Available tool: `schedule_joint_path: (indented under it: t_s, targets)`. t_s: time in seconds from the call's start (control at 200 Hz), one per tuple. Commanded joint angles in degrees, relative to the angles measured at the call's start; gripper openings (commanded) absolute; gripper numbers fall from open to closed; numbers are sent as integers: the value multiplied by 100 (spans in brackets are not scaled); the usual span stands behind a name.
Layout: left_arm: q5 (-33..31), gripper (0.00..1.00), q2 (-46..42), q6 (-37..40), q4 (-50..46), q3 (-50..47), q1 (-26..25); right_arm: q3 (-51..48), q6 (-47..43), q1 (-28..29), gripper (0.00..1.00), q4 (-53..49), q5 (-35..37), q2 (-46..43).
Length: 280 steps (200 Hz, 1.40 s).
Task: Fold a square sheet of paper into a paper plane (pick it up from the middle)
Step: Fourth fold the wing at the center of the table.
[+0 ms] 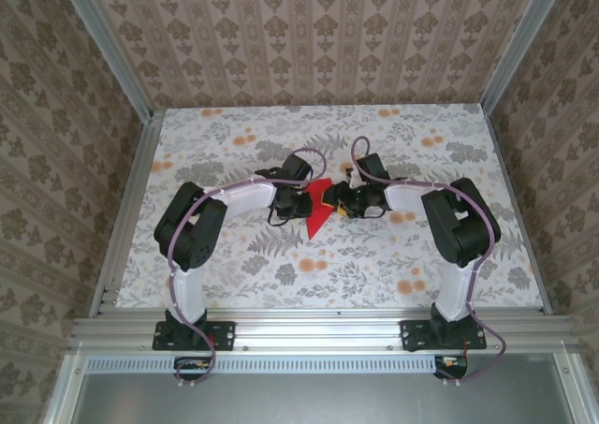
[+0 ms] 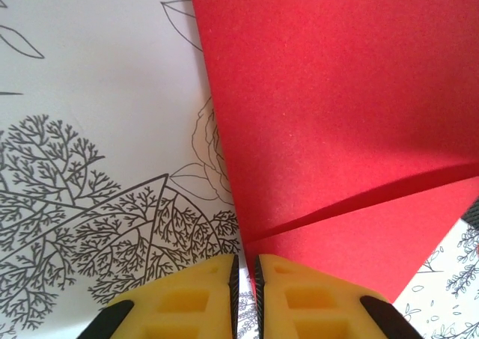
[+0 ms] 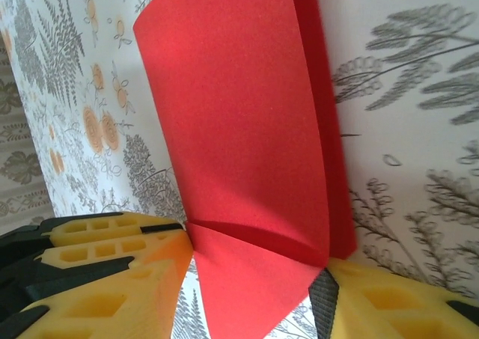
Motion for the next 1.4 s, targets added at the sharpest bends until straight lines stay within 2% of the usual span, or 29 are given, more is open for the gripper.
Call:
schedule_joint_path:
  t_s: [0.0, 0.175, 0.33, 0.46, 0.58, 0.79, 0.945, 1.095, 1.235, 1.395]
  targets:
    - [56, 17, 81, -92, 10, -111, 37, 131, 117, 63, 49, -43, -255, 147]
    - [62, 17, 35, -104, 38, -138, 50, 73, 263, 135, 43, 52, -290, 171]
    - [104, 18, -144, -96, 97, -172, 74, -64, 386, 182, 30, 177, -151, 146]
    - [216, 23, -454, -124, 303, -336, 109, -209, 601, 190, 15, 379, 102, 118]
    - [297, 32, -820, -109, 617, -715, 114, -411, 940, 262, 7, 497, 503, -59]
    - [213, 42, -1463, 262, 1445, -1588, -92, -753, 1474, 557, 4, -69, 1807, -713]
    - [249, 65, -1763, 762, 2314, -2212, -404, -977, 1891, 735, 3, -533, 2482, -1079]
    - [504, 79, -1840, 1243, 3050, -2537, -641, -1133, 2317, 791, 2, -625, 2658, -1261]
    - [631, 82, -1818, 1643, 3432, -2677, -823, -1108, 2538, 793, 1, -753, 2636, -1352]
    - [709, 70, -1744, 2029, 3592, -2674, -944, -1099, 2722, 792, 1, -788, 2538, -1414]
